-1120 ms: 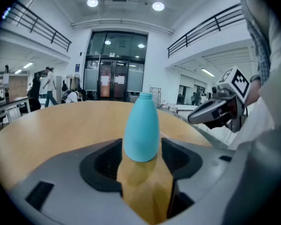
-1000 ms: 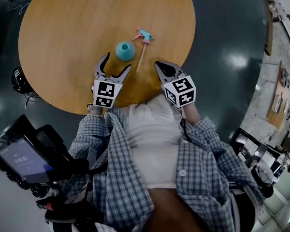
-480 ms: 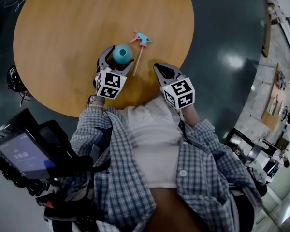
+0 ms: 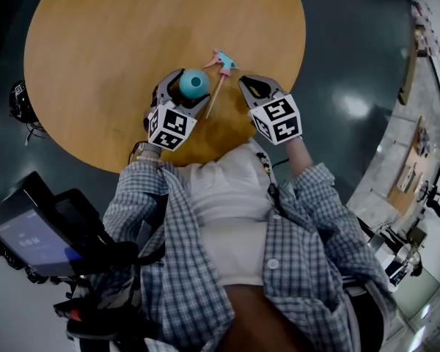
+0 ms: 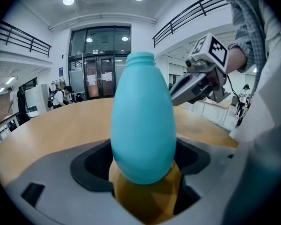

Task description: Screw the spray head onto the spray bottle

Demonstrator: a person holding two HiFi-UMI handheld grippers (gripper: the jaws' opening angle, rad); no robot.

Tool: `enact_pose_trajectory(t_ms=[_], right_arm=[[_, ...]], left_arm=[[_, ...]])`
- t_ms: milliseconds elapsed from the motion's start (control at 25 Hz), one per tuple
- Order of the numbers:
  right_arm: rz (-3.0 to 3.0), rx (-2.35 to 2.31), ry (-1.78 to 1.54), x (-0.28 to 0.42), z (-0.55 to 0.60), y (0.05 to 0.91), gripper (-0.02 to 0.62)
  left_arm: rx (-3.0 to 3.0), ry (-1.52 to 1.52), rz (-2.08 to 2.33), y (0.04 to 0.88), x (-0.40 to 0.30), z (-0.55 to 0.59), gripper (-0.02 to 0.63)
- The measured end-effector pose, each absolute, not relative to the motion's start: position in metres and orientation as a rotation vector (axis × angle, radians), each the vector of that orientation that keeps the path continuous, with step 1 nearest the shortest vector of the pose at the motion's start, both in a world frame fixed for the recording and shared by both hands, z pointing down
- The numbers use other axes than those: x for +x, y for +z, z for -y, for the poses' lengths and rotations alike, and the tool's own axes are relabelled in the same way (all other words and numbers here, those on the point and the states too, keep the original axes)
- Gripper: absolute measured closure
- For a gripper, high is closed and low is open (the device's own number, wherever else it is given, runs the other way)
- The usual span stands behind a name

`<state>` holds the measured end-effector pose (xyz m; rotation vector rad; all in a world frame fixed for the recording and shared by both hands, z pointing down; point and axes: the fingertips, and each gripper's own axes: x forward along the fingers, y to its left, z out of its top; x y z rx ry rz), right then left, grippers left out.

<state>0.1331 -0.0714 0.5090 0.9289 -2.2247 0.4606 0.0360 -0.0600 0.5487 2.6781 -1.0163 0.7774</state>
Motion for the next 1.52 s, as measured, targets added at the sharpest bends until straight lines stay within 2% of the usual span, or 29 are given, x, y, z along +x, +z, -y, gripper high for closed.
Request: enact_pose_trajectory(t_ms=[160,200,280,320,760,1000,1280,1520], right_arm=[[2.203,0.85,0.447,0.124,0.107,0.519,0.597],[2.195,0.834,0.467,0.121,0.114,0.522,0.567],[2.165,0.8,0.529,0.117,0.126,0.531,0.456],[2.147,0.785,0.555,0.115,0.131,0.535,0.445],[2.018,0.585,0.837,0.095,0.145,0.573,0.442],[2.073,0.577,0.89,0.088,0.145,0.568,0.466],[2.19,0.702,0.702,0.096,0.153,0.535,0.48],[2.325,0.824,0.329,0.1,0.17,0.453,0.48]], left_arm=[[2.673,0.775,1.023,0.553,0.035,0.059,0.195],[2.672,0.776,1.023,0.553,0.035,0.06,0.195],[2.67,0.776,1.025,0.554,0.036,0.062,0.195],[2.67,0.776,1.026,0.553,0.037,0.063,0.195],[2.652,0.769,1.042,0.554,0.04,0.071,0.195],[2.631,0.751,1.042,0.555,0.04,0.071,0.195],[2.601,0.746,1.082,0.559,0.033,0.075,0.196],[2.614,0.743,1.045,0.557,0.026,0.081,0.196]])
